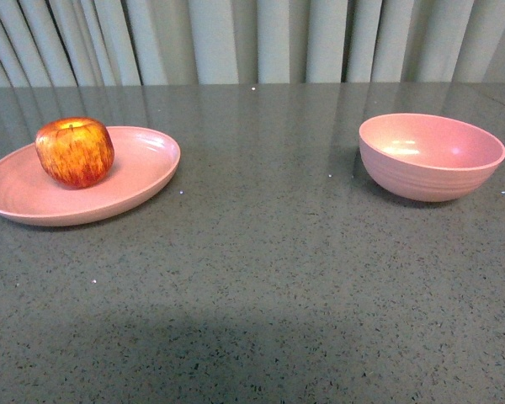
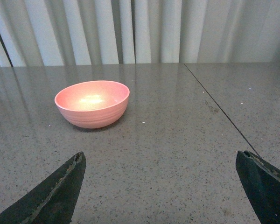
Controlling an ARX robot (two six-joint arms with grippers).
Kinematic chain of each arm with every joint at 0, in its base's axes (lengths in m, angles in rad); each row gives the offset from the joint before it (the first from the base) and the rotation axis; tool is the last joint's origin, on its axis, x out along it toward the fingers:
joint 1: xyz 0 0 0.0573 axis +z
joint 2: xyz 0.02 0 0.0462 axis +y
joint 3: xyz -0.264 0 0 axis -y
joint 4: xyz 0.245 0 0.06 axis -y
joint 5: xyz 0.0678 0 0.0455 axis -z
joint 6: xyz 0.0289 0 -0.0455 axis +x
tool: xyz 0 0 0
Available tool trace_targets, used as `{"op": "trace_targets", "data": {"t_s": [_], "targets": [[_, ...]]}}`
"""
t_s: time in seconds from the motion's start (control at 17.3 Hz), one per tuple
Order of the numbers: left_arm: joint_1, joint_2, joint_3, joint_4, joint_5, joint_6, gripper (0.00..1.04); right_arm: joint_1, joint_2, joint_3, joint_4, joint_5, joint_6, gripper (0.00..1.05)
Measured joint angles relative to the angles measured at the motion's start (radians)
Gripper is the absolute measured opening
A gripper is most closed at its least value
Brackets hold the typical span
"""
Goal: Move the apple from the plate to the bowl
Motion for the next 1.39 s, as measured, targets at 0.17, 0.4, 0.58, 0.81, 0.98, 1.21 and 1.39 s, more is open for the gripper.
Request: {"op": "trace_targets", "data": {"t_s": [0.17, 0.4, 0.58, 0.81, 0.98, 1.21, 1.39], "targets": [[0.000, 0.000, 0.000, 0.000, 0.000, 0.000, 0.98, 0.000, 0.000, 0.000, 0.000, 0.000, 0.000, 0.98], [0.000, 0.000, 0.000, 0.000, 0.000, 0.000, 0.98, 0.000, 0.000, 0.000, 0.000, 0.000, 0.000, 0.98], [0.000, 0.000, 0.000, 0.000, 0.000, 0.000, 0.98, 0.000, 0.000, 0.000, 0.000, 0.000, 0.000, 0.98], [0.000, 0.000, 0.000, 0.000, 0.000, 0.000, 0.98, 0.000, 0.000, 0.000, 0.000, 0.000, 0.000, 0.98], [0.000, 0.000, 0.000, 0.000, 0.000, 0.000, 0.98, 0.000, 0.000, 0.000, 0.000, 0.000, 0.000, 0.98], [0.000, 0.000, 0.000, 0.000, 0.000, 0.000, 0.98, 0.000, 0.000, 0.000, 0.000, 0.000, 0.000, 0.98], [0.000, 0.000, 0.000, 0.000, 0.000, 0.000, 0.98, 0.000, 0.000, 0.000, 0.000, 0.000, 0.000, 0.98]]}}
